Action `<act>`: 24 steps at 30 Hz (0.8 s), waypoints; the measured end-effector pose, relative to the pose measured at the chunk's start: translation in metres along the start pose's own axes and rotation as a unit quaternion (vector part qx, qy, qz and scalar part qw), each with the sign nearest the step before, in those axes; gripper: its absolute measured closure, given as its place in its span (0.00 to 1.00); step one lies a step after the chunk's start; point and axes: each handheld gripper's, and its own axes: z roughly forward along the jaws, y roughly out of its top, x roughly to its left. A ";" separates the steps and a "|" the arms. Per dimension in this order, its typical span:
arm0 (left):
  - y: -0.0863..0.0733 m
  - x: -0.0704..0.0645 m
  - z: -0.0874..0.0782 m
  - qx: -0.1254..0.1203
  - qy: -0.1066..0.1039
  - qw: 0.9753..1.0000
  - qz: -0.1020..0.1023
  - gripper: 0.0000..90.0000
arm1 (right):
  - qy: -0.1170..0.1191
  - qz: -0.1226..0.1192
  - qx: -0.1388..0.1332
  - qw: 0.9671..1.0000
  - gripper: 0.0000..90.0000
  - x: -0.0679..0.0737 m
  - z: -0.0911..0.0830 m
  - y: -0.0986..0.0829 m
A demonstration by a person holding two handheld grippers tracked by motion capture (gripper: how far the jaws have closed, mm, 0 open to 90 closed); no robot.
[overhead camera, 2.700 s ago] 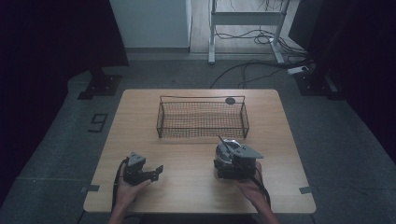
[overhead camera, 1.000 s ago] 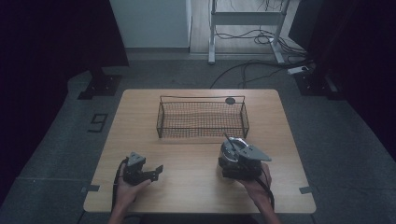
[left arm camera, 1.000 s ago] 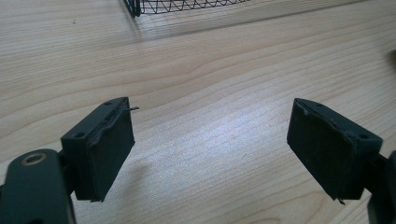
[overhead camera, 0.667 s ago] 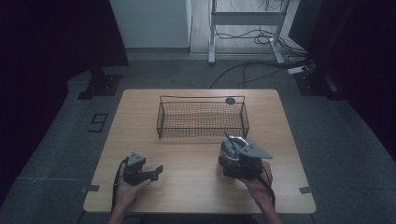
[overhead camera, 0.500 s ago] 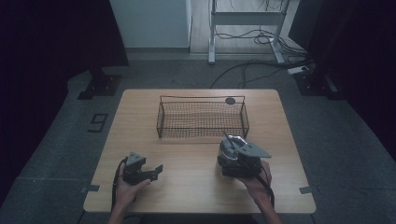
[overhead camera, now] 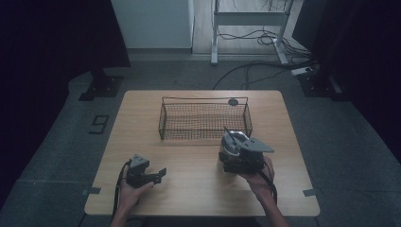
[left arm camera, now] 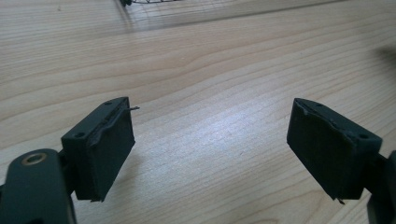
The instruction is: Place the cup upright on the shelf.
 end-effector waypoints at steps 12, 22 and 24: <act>0.001 -0.002 0.001 0.000 -0.003 1.000 0.003 0.17 | -0.001 -0.002 0.001 1.000 0.04 0.001 0.002 0.015; 0.001 -0.002 0.001 -0.001 -0.004 1.000 0.001 0.17 | 0.005 0.001 -0.011 1.000 0.04 0.000 0.003 0.030; 0.001 -0.002 0.001 -0.002 -0.005 1.000 0.001 0.17 | 0.005 0.001 -0.012 1.000 0.04 0.000 0.003 0.031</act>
